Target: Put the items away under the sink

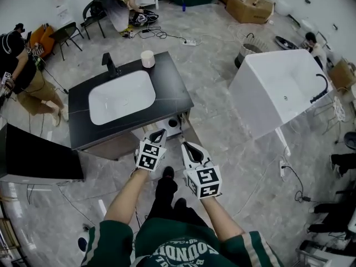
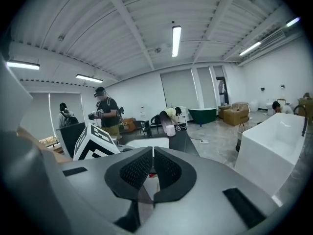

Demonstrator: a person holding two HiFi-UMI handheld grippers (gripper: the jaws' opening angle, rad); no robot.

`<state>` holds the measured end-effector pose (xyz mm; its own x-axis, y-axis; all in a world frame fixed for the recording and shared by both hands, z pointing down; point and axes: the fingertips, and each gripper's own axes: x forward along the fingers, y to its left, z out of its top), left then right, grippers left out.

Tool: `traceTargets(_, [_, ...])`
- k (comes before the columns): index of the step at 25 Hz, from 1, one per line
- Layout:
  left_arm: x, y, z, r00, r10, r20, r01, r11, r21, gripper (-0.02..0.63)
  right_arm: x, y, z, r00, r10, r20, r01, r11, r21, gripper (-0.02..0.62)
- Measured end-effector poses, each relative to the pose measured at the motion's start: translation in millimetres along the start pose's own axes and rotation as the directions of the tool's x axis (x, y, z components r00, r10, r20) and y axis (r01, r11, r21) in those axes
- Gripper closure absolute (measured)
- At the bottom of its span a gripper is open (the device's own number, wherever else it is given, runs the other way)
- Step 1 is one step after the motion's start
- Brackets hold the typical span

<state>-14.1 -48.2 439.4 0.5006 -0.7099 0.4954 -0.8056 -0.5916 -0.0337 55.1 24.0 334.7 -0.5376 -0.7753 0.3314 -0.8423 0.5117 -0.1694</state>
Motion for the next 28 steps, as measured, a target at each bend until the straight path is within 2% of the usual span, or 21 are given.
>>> traceTargets(5, [-40.4,7.8,46.9,0.998,0.022,0.063,-0.02,0.999,-0.037,0.594,-29.8,22.0,36.1,1.0,0.012,0.023,-0.011,1.0,-0.027,0.552])
traceTargets(11, [-36.1,35.4,83.5,0.993,0.042,0.106,-0.04,0.999,-0.027,0.594,-17.8,27.4,57.1,0.999,0.032,0.037,-0.029,0.997,-0.071,0.552])
traceTargets(20, [31.3,118.7,114.5,0.991,0.057,0.117,-0.054,0.998,-0.035,0.591,74.1,-0.8,93.7,0.998,0.059,0.013,-0.058,0.994,-0.09,0.552])
traceTargets(28, [101.2,204.7,133.4,0.992,0.083,0.092,-0.076,0.994,-0.081,0.523,184.7,-36.4,119.9,0.997,0.075,-0.033,-0.077,0.994,-0.071,0.552])
